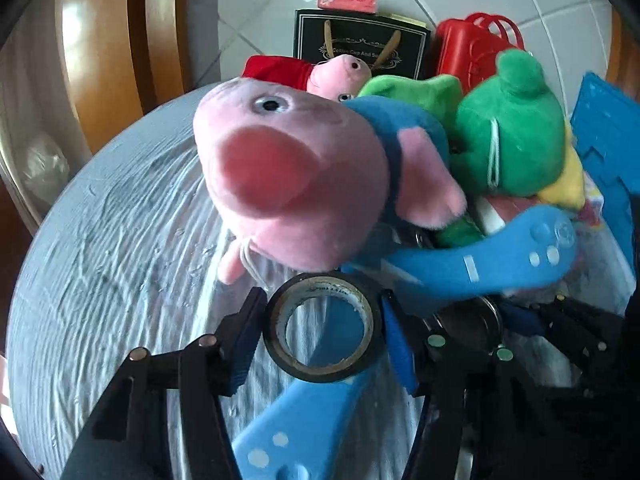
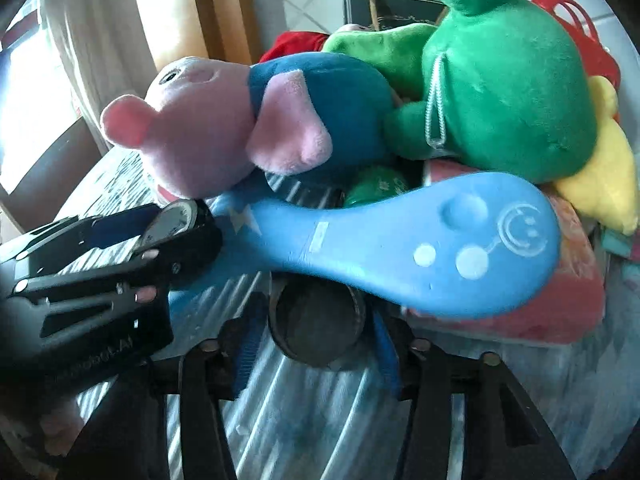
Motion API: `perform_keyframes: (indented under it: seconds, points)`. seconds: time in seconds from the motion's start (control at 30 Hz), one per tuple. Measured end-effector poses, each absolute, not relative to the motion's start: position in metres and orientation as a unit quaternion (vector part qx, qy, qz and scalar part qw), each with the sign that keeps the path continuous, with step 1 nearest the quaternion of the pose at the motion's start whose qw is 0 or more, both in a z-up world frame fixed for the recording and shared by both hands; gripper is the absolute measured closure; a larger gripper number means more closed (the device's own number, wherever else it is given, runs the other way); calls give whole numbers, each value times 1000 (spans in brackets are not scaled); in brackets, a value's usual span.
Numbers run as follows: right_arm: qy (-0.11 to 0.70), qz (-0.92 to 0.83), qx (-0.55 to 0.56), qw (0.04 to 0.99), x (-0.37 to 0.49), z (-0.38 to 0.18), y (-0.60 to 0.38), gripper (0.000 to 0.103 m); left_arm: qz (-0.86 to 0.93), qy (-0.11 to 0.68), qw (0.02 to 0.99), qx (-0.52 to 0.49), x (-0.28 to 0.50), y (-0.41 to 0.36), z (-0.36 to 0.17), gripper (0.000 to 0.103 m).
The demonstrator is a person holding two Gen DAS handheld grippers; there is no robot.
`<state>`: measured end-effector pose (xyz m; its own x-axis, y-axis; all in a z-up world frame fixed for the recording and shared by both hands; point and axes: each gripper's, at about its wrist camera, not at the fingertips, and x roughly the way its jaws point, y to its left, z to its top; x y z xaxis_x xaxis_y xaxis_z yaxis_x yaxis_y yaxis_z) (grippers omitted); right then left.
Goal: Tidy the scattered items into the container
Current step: 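Grasp the black tape roll with the left tool while the right tool grasps the silver metal clip, then carry the tape roll and clip with both tools over the blue box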
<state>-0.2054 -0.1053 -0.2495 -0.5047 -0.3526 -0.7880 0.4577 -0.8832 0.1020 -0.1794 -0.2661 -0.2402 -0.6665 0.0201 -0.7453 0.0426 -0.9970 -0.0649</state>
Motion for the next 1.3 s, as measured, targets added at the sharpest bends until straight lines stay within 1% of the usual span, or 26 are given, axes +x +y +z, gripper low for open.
perform_keyframes:
  seconds: [0.2, 0.33, 0.43, 0.5, 0.63, 0.8, 0.87, 0.9, 0.93, 1.03, 1.13, 1.3]
  points:
    - [59, -856, 458, 231, -175, -245, -76, 56, -916, 27, 21, 401, -135, -252, -231, 47]
    - [67, -847, 475, 231, -138, -242, -54, 56, -914, 49, 3, 403, -113, -237, -223, 47]
    - [71, -841, 490, 216, -125, -243, -41, 56, -908, 42, -2, 417, -102, -221, -231, 47]
    - [69, -839, 497, 213, -122, -241, -42, 54, -903, 34, 9, 428, -101, -217, -238, 47]
    - [78, -857, 459, 221, -120, -228, -54, 49, -899, 31, 28, 436, -99, -218, -248, 47]
    - [73, -859, 459, 214, -120, -247, -74, 49, -899, 19, 41, 436, -96, -216, -264, 48]
    - [85, -862, 458, 199, -119, -256, -76, 50, -901, 30, 42, 430, -93, -218, -266, 48]
    - [90, -869, 447, 193, -117, -259, -78, 57, -902, 30, 41, 429, -92, -219, -267, 48]
    - [88, -870, 446, 191, -117, -260, -79, 61, -902, 29, 41, 430, -92, -219, -267, 48]
    - [70, -875, 442, 187, -112, -250, -69, 61, -906, 23, 42, 421, -90, -219, -255, 48]
    - [64, -886, 422, 179, -110, -229, -72, 61, -915, 17, 36, 402, -87, -219, -229, 48]
    - [51, -911, 379, 155, -100, -173, -66, 61, -928, 21, 27, 372, -82, -215, -171, 48]
